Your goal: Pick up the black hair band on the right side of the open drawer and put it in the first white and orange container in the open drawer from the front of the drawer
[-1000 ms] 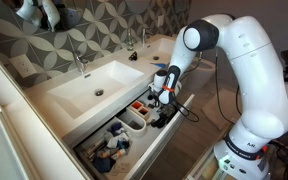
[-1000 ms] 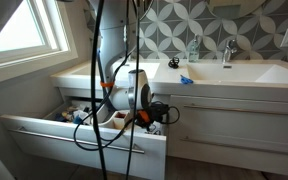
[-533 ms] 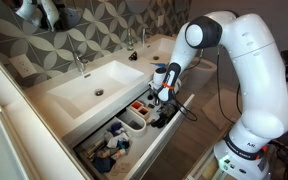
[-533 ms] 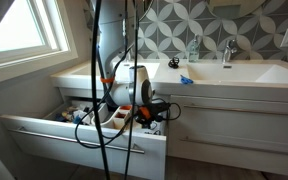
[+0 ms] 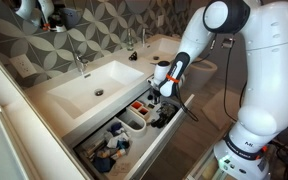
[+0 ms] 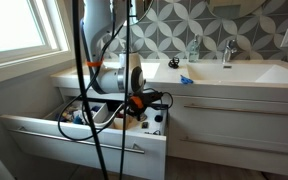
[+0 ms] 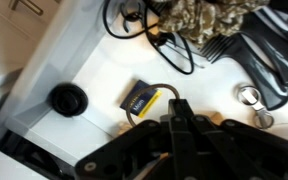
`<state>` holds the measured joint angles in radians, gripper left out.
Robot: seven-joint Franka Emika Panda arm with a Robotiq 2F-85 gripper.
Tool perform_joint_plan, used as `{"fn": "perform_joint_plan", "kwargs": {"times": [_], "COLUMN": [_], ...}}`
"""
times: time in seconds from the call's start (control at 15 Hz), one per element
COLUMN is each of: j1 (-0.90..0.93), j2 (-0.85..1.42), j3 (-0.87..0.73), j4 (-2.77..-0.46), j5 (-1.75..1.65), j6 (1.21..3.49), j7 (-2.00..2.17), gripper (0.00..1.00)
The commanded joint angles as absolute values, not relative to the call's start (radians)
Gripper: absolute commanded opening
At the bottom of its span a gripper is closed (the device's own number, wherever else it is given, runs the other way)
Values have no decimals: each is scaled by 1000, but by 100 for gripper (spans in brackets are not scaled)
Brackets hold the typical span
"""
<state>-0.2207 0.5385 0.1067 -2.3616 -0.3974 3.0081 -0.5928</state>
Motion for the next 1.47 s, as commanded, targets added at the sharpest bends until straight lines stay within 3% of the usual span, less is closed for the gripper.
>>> {"fn": "perform_joint_plan", "kwargs": {"times": [0.0, 0.27, 0.53, 0.73, 1.4], "j1": [-383, -605, -738, -784, -699], "j2": [397, 401, 464, 503, 569], "j3": [301, 583, 744, 782, 692], "j4": [-2521, -2564, -2535, -2514, -2446], "j5": [-345, -277, -284, -295, -220], "j6": [3022, 3053, 3018, 2988, 2979], "j7": [-761, -915, -976, -1000, -1048], "gripper": [1, 1, 1, 1, 1]}}
